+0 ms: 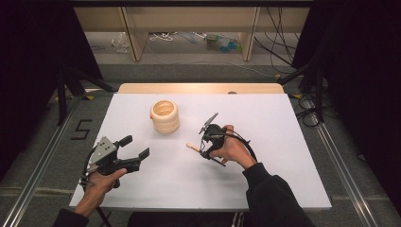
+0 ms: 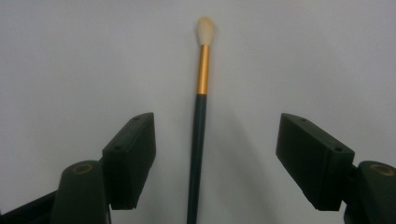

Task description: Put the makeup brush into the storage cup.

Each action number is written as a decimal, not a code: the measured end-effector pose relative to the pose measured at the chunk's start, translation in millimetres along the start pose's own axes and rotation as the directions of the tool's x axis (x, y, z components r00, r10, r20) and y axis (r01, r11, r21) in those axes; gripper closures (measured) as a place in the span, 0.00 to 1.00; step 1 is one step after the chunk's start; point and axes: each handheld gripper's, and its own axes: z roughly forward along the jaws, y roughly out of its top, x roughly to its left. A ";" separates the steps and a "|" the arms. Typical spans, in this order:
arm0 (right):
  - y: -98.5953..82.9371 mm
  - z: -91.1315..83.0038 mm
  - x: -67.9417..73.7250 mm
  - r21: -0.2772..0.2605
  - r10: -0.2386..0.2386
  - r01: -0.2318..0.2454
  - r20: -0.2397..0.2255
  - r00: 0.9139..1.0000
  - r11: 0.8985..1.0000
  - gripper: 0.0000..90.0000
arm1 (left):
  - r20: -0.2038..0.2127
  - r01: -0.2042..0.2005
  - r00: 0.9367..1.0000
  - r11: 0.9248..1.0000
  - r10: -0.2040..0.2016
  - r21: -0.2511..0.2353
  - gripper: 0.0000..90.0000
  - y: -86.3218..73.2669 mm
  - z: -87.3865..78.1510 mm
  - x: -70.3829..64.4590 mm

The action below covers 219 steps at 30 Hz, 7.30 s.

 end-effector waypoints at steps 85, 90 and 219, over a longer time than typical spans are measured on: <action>29.1 30.5 -0.7 0.265 0.014 -0.003 -0.041 0.999 0.964 0.86 | 0.006 0.001 1.000 1.000 -0.001 -0.002 0.17 0.5 0.8 -0.1; 30.2 30.6 -0.5 0.276 0.007 0.002 -0.030 1.000 0.961 0.86 | 0.008 0.004 1.000 1.000 -0.004 -0.003 0.17 0.5 1.0 -0.2; 14.9 -51.1 58.1 -0.641 -0.111 -0.041 -0.195 0.974 0.766 0.92 | 0.198 -0.014 0.980 0.999 0.006 0.040 0.48 0.3 67.8 -83.5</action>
